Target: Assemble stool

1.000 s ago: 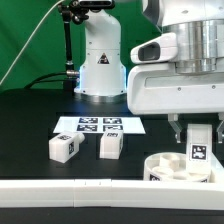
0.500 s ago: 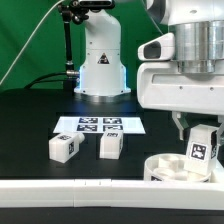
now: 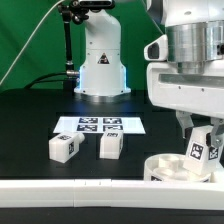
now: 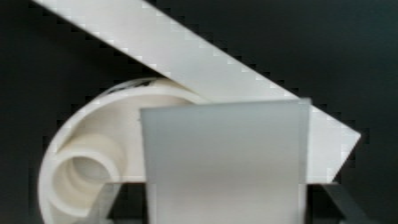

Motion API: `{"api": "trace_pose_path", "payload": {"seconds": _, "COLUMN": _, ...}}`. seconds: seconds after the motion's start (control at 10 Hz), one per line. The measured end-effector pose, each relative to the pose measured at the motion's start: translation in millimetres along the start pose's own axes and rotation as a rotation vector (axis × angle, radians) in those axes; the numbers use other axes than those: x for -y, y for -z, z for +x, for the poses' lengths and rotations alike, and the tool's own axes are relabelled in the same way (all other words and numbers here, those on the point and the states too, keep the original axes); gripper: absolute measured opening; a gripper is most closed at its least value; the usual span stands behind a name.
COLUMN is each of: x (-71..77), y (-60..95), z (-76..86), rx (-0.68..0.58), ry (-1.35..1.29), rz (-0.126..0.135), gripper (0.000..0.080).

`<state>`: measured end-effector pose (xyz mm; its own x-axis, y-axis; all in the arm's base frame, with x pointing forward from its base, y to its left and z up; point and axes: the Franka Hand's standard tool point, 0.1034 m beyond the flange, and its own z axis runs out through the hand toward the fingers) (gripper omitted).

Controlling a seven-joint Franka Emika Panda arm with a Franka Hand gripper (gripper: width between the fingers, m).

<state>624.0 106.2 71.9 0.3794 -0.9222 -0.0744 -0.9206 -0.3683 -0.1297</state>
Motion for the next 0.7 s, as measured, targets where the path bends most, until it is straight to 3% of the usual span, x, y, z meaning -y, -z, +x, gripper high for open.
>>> {"api": "trace_pose_path", "payload": {"seconds": 0.1, "x": -0.2, "y": 0.6, "z": 2.7, "rx": 0.015, "ry": -0.128, "rz": 0.032, "gripper": 0.034}}
{"api": "trace_pose_path", "payload": {"seconds": 0.6, "x": 0.6, "y": 0.1, "z": 4.2, "rx": 0.088, "ry": -0.627, "rz": 0.121, "gripper": 0.034}}
{"api": "trace_pose_path", "payload": {"seconds": 0.7, "x": 1.3, "y": -0.4, "z": 1.4, "rx": 0.102, "ry": -0.727, "rz": 0.125, "gripper": 0.034}}
